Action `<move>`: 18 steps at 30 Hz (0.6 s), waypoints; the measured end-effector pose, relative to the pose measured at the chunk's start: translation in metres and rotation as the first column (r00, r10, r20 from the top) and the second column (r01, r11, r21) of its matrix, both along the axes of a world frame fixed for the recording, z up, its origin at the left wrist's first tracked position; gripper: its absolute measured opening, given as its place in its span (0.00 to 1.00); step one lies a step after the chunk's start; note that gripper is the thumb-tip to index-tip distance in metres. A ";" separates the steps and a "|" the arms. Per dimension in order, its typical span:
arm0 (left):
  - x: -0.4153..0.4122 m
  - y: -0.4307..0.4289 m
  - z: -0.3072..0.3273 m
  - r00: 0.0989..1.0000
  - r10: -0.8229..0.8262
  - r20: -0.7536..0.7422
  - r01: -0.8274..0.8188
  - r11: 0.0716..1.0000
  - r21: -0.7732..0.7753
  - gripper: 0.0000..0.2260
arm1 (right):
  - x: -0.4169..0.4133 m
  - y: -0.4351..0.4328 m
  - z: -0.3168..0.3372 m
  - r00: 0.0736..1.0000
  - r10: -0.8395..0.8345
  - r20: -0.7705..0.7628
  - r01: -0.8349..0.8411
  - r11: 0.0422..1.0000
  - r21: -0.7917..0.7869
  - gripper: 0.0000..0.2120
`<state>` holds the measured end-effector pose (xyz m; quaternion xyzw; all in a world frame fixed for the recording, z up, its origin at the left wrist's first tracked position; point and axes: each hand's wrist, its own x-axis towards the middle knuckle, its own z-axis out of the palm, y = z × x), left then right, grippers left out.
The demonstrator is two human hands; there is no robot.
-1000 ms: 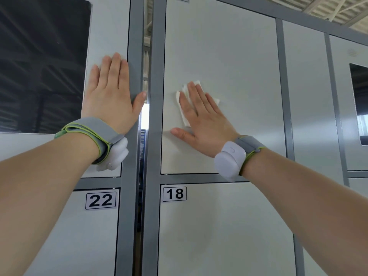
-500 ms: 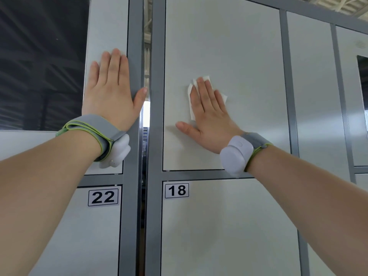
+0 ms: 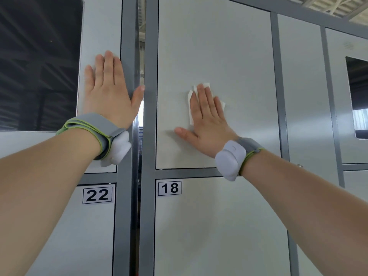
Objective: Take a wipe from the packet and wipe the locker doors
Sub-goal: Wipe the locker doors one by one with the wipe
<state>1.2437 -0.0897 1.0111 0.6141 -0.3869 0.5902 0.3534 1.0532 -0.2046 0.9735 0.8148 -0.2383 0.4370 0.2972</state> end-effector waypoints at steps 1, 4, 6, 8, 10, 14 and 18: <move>-0.005 -0.003 0.000 0.999 -0.021 -0.040 0.021 1.000 -0.007 0.34 | -0.003 -0.002 -0.005 1.000 0.001 -0.021 -0.002 1.000 -0.022 0.47; -0.020 -0.010 -0.003 0.992 -0.072 -0.103 0.067 0.996 -0.051 0.33 | -0.011 -0.010 -0.003 0.999 -0.019 -0.042 0.017 0.999 -0.048 0.48; -0.023 -0.013 -0.009 0.991 -0.073 -0.113 0.066 0.996 -0.066 0.32 | -0.015 -0.013 0.010 0.999 -0.026 0.027 0.026 1.000 0.007 0.45; -0.021 -0.015 -0.017 0.996 -0.050 -0.074 0.045 0.996 -0.073 0.33 | -0.017 -0.016 0.024 0.995 -0.034 0.099 0.025 0.995 0.093 0.41; -0.020 -0.016 -0.023 0.999 -0.017 -0.031 0.015 0.997 -0.073 0.34 | -0.016 -0.018 0.028 0.991 -0.028 0.134 0.012 0.993 0.116 0.40; -0.020 -0.015 -0.023 0.999 0.003 -0.033 -0.005 0.998 -0.058 0.34 | -0.016 -0.017 0.011 0.996 -0.005 0.091 -0.002 0.997 0.075 0.42; -0.021 -0.017 -0.024 0.999 0.021 -0.031 -0.023 0.998 -0.063 0.33 | -0.028 -0.026 0.006 0.999 -0.045 0.016 0.045 0.999 0.008 0.47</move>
